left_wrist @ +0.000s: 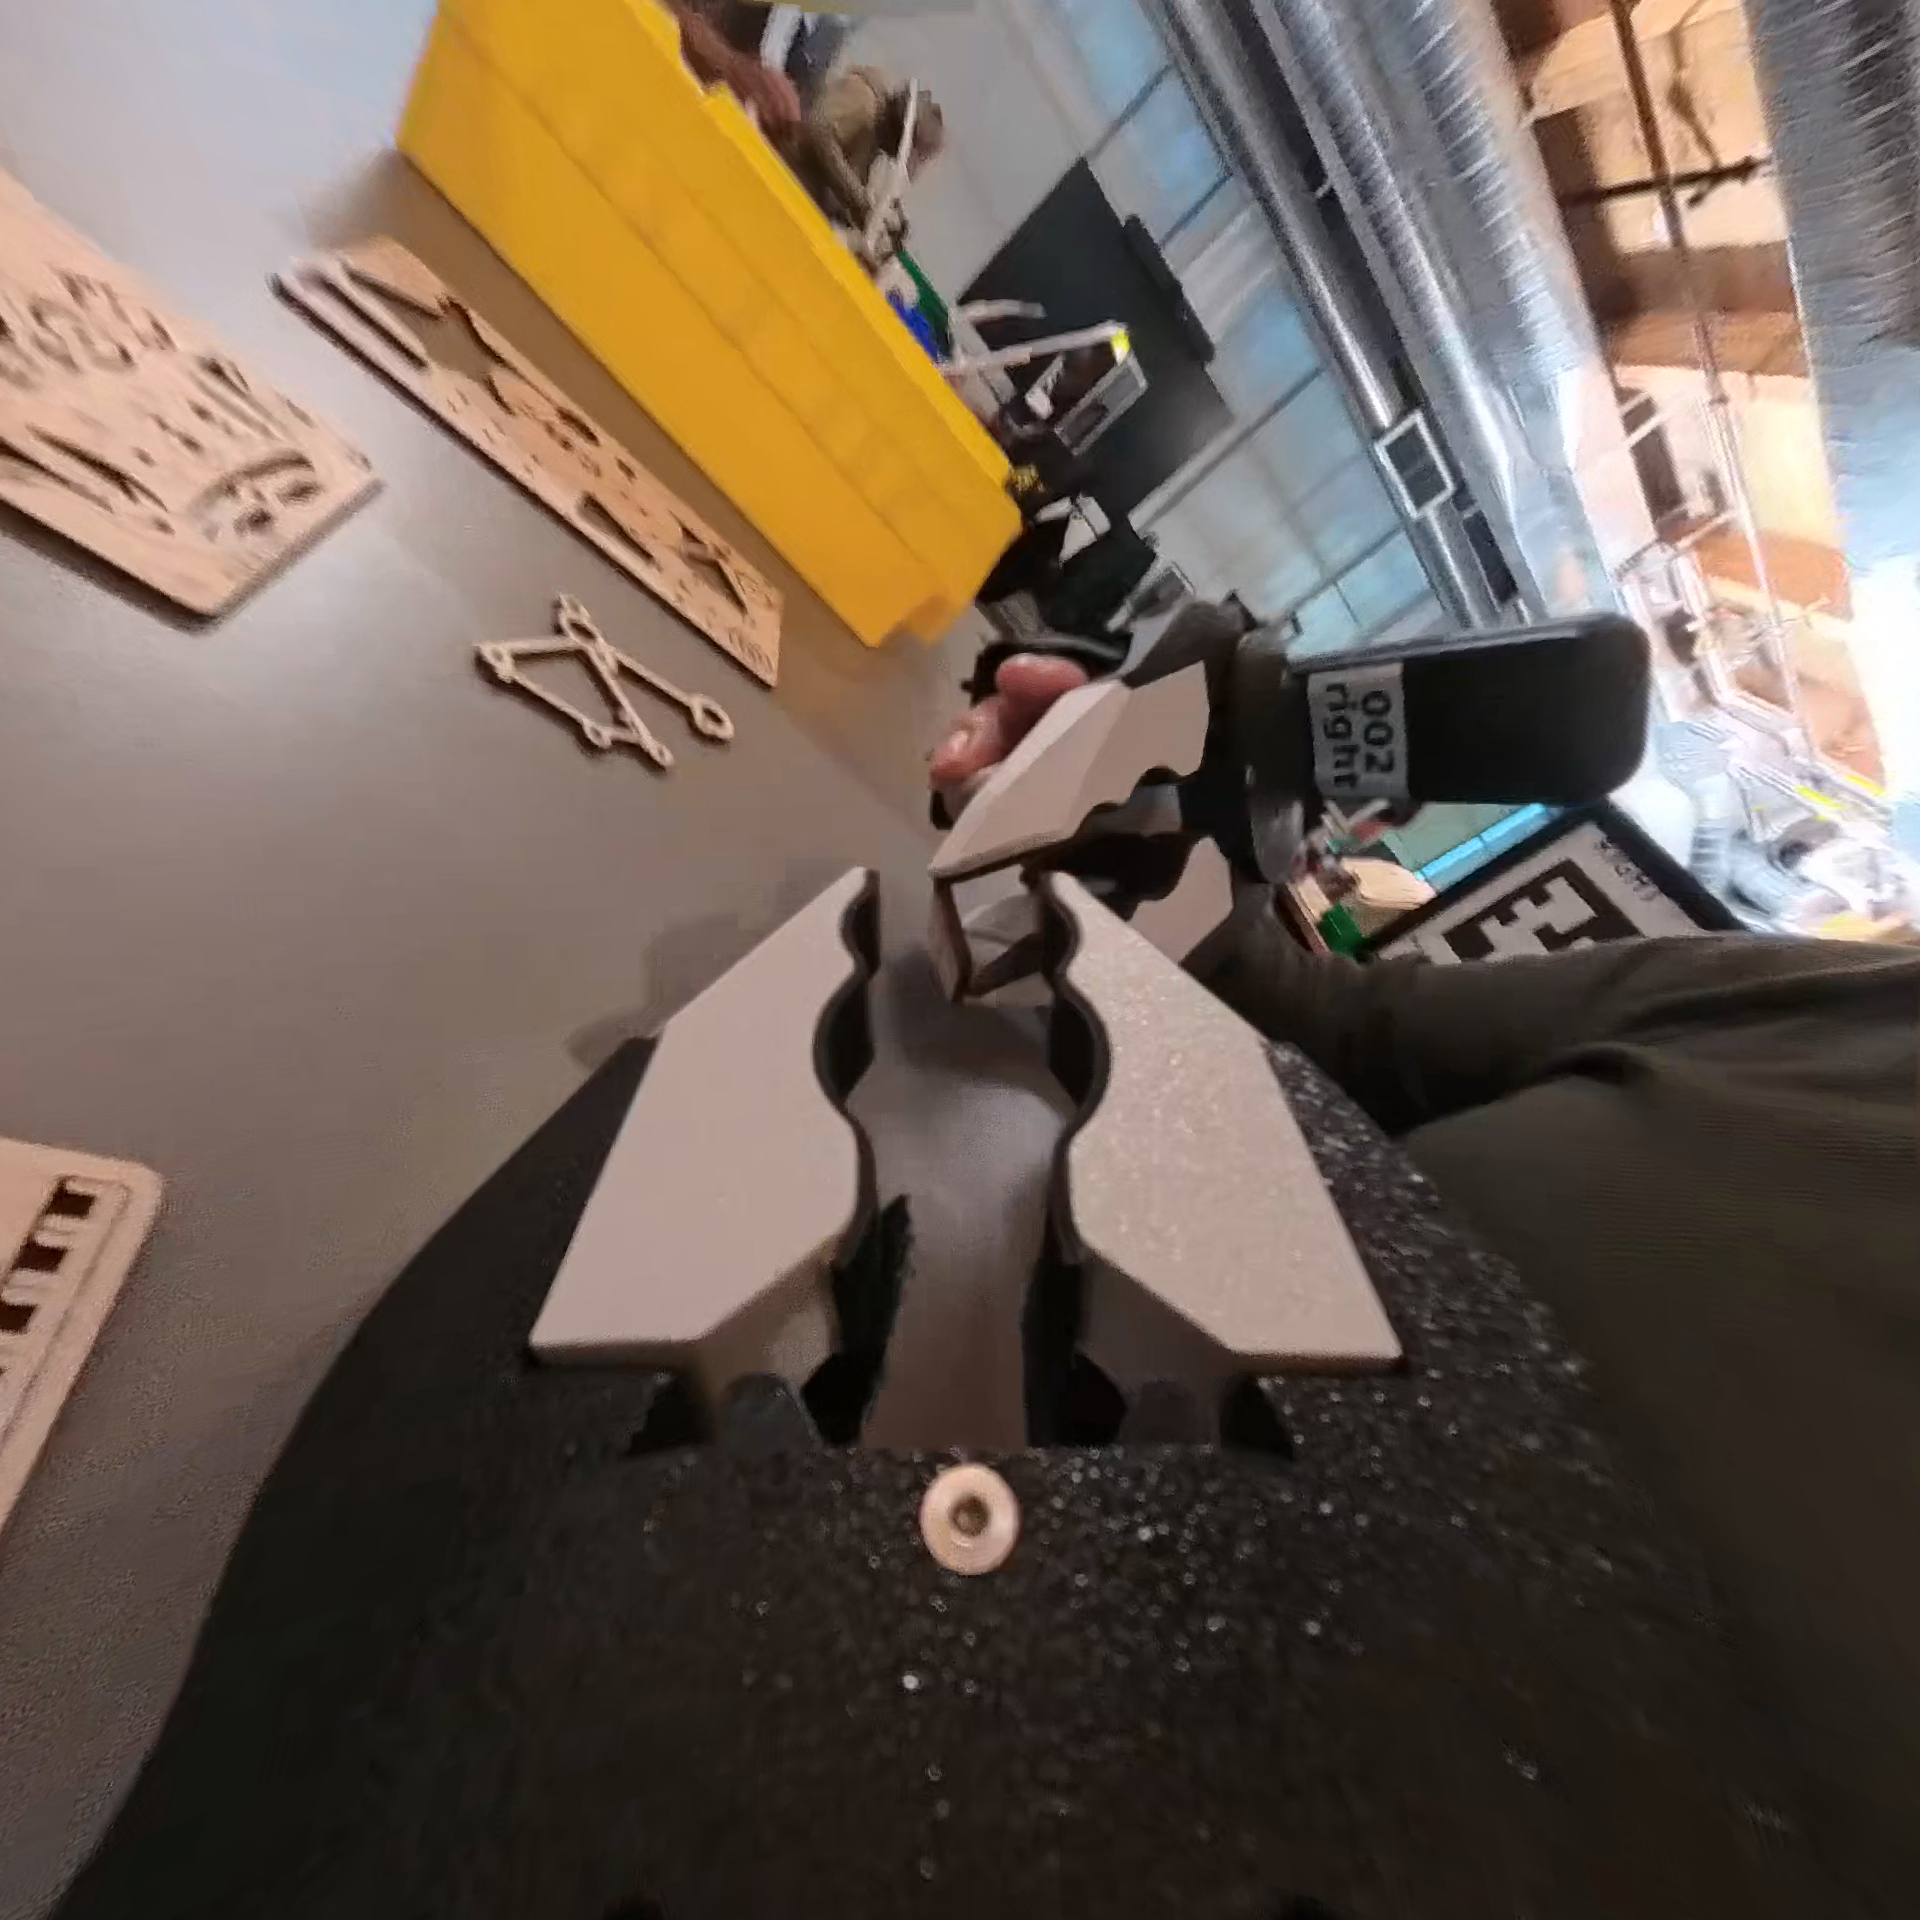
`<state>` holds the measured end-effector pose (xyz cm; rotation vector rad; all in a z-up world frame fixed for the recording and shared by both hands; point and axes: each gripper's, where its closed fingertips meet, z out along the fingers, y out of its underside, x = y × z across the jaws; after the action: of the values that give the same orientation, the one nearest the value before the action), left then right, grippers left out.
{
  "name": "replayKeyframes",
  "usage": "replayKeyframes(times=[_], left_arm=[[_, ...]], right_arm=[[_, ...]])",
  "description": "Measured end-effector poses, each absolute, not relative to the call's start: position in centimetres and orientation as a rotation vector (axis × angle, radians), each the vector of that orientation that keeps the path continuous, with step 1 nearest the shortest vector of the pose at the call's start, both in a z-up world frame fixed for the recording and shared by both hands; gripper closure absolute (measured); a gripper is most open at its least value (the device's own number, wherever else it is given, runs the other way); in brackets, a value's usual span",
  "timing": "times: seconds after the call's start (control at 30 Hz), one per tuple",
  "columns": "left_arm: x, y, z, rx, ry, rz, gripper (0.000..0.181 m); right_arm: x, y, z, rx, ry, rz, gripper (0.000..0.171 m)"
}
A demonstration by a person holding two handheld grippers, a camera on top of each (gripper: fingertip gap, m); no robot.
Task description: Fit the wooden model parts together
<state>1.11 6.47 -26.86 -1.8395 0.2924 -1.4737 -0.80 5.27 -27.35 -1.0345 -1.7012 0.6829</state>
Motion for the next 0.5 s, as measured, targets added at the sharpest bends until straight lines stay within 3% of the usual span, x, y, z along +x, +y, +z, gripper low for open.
replayKeyframes(times=[0.1,0.17,0.27,0.5], left_arm=[[1.1,6.0,-28.0,-1.899,0.332,-1.485,0.181],[0.7,6.2,-28.1,-1.896,0.322,-1.470,0.181],[-0.9,7.3,-27.3,-1.818,0.244,-1.433,0.181],[-3.0,8.4,-23.6,-1.538,0.165,-1.389,0.181]], right_arm=[[-1.6,5.4,-27.6,-1.004,-1.739,0.693,0.157],[-2.1,5.6,-27.5,-0.963,-1.752,0.703,0.155],[-2.5,6.7,-26.0,-0.977,-1.641,0.828,0.138],[-1.6,7.1,-25.4,-1.262,-1.409,1.426,0.141]])
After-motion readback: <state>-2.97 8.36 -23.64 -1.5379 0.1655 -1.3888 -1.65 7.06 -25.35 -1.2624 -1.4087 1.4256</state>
